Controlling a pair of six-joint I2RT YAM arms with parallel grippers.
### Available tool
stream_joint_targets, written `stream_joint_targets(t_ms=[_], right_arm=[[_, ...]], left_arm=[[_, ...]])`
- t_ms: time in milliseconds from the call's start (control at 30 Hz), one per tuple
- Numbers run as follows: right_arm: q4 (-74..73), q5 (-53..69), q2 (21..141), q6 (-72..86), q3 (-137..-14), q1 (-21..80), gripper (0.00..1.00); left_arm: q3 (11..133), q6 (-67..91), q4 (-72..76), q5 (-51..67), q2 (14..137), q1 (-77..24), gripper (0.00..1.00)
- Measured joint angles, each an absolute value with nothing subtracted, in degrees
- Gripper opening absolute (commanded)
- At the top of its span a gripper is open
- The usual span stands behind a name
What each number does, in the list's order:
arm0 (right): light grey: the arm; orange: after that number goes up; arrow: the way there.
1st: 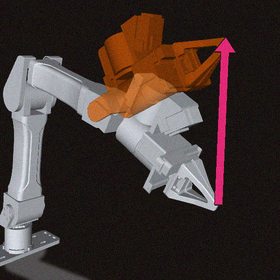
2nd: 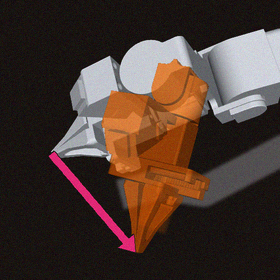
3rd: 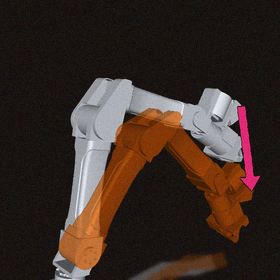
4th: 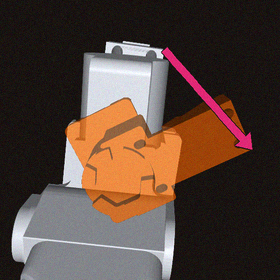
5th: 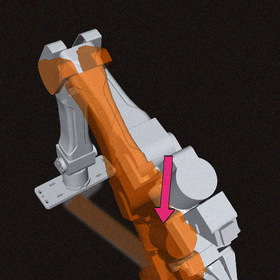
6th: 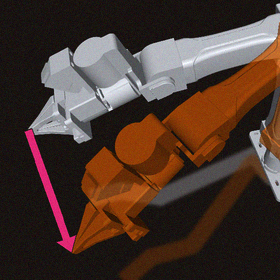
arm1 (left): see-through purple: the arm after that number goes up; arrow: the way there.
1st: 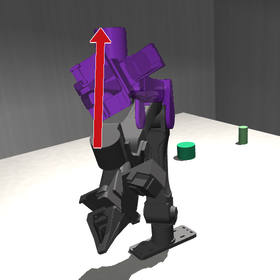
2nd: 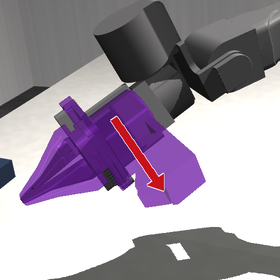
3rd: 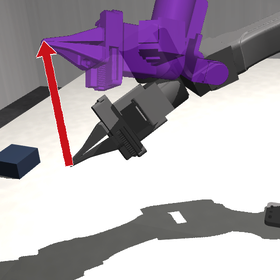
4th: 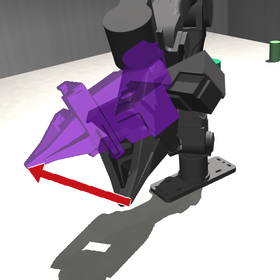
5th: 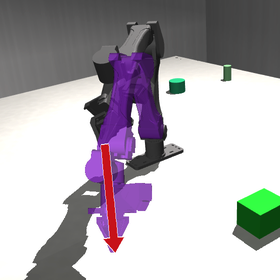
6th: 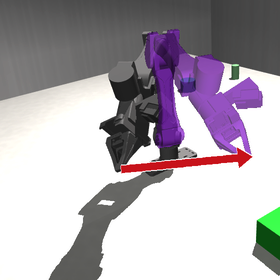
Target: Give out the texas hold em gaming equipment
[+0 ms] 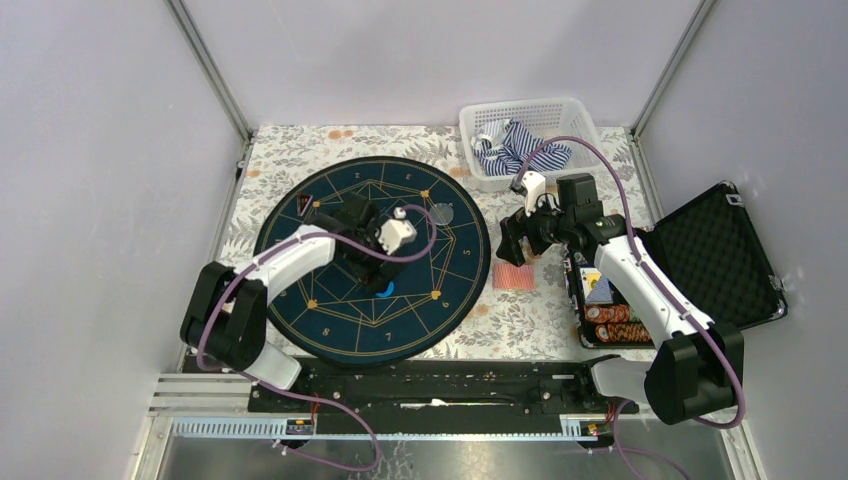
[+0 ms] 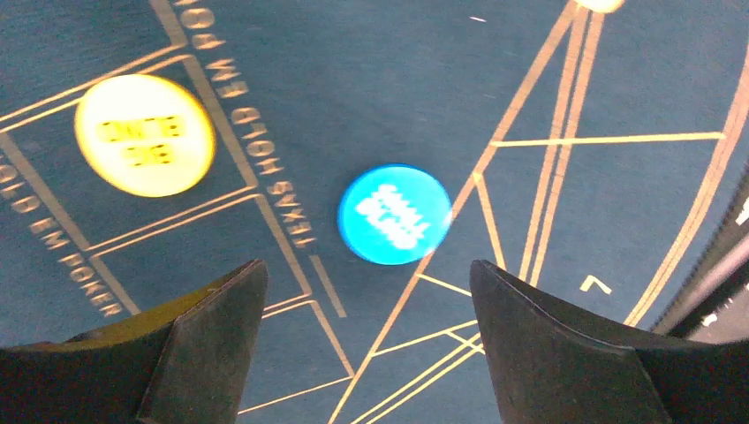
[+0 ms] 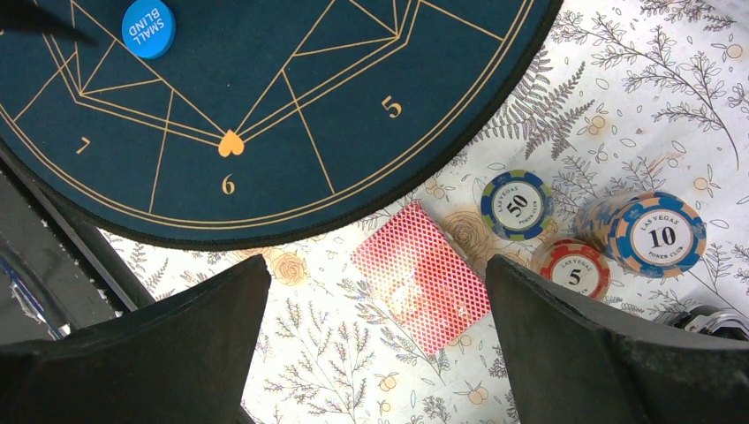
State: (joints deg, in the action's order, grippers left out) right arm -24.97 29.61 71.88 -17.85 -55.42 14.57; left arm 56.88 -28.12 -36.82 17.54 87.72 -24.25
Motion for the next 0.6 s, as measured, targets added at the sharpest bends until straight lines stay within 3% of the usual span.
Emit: stream_joint_targets(t_ms=[600], right_arm=[[-24.97,28.99,71.35,-17.89,-55.42,14.57,1.00]], left_arm=[[50.92,-30.22,-30.76,11.46,87.22,-32.21,0.83]])
